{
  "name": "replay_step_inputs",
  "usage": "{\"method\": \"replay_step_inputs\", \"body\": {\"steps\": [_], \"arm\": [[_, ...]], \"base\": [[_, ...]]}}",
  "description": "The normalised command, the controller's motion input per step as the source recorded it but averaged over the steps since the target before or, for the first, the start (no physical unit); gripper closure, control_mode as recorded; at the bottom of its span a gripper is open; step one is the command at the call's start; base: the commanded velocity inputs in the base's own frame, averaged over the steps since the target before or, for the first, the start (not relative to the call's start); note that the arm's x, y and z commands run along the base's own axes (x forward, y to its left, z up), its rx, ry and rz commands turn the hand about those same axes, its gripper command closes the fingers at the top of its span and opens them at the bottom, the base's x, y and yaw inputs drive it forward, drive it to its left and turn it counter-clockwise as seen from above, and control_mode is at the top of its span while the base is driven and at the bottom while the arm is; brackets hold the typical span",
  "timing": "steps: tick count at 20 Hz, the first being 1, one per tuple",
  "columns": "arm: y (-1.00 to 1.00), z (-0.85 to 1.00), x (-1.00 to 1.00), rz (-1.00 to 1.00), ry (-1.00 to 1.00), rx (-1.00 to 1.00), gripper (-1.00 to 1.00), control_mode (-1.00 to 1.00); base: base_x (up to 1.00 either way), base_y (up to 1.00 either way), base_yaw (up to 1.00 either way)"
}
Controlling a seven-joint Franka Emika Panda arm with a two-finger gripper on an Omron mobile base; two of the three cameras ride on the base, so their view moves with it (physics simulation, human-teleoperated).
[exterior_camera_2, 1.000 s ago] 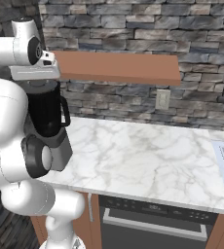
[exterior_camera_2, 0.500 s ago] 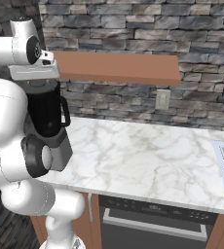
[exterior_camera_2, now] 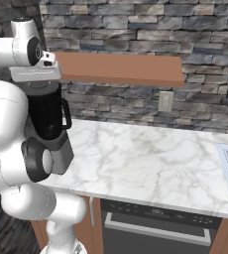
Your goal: Close the lid blender by securely placing the lid on top.
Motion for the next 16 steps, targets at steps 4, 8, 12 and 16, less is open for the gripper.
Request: {"method": "replay_step_inputs", "body": {"steps": [4, 8, 12, 16], "arm": [[-0.07, 0.10, -0.15, 0.00, -0.01, 0.00, -1.00, -1.00], [-0.02, 0.26, -0.33, 0.00, -0.05, 0.00, -1.00, -1.00], [0.00, 0.29, -0.38, 0.00, -0.07, 0.00, -1.00, -1.00], [-0.04, 0.30, -0.50, 0.00, -0.10, 0.00, -1.00, -1.00]], "base": [[0.00, 0.00, 0.00], [0.00, 0.00, 0.00], [0.00, 0.00, 0.00], [0.00, 0.00, 0.00]]}}
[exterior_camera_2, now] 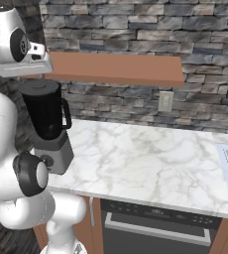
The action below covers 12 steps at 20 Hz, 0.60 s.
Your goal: Close the lid blender by securely placing the lid on top.
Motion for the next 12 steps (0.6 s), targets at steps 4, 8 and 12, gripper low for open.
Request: {"method": "replay_step_inputs", "body": {"steps": [4, 8, 12], "arm": [[-0.09, 0.21, -0.73, 0.00, -0.11, 0.00, -1.00, -1.00], [-0.33, 0.02, -0.81, 0.00, -0.08, 0.00, -1.00, -1.00], [-0.76, -0.03, -0.53, 0.00, -0.07, 0.00, -1.00, -1.00]], "base": [[0.00, 0.00, 0.00], [0.00, 0.00, 0.00], [0.00, 0.00, 0.00]]}}
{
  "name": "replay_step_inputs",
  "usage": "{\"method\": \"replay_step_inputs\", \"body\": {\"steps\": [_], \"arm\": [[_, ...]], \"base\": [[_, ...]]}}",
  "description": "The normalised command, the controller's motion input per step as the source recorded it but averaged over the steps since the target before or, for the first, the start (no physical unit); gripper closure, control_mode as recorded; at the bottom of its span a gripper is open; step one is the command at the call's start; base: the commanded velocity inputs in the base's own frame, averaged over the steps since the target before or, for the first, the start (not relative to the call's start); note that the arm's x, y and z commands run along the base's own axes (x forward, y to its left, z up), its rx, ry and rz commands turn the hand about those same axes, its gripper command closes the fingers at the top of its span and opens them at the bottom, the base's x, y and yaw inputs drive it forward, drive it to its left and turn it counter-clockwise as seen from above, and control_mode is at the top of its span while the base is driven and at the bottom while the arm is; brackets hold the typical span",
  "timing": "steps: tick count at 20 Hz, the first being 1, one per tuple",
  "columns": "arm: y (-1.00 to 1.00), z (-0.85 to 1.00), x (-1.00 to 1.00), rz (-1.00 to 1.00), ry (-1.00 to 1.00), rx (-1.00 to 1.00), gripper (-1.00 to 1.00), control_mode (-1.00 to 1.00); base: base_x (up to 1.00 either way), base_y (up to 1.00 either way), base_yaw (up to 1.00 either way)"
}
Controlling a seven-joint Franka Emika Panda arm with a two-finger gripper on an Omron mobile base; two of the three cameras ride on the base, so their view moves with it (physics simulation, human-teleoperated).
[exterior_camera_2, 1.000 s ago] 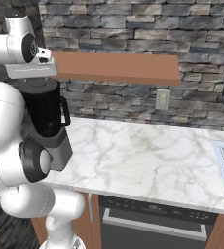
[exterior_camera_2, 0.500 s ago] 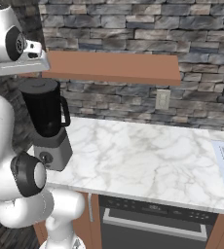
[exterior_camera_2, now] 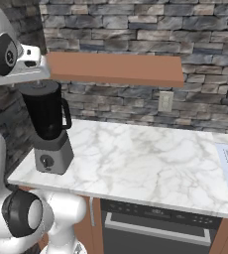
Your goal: Close the lid blender by securely placing the lid on top.
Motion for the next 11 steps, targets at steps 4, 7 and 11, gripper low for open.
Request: {"method": "replay_step_inputs", "body": {"steps": [4, 7, 11], "arm": [[-0.94, -0.17, -0.31, 0.00, -0.09, 0.00, -1.00, -1.00], [-0.91, -0.14, -0.23, 0.00, -0.08, 0.00, -1.00, -1.00], [-0.98, -0.13, -0.23, 0.00, -0.10, 0.00, -1.00, -1.00]], "base": [[0.00, 0.00, 0.00], [0.00, 0.00, 0.00], [0.00, 0.00, 0.00]]}}
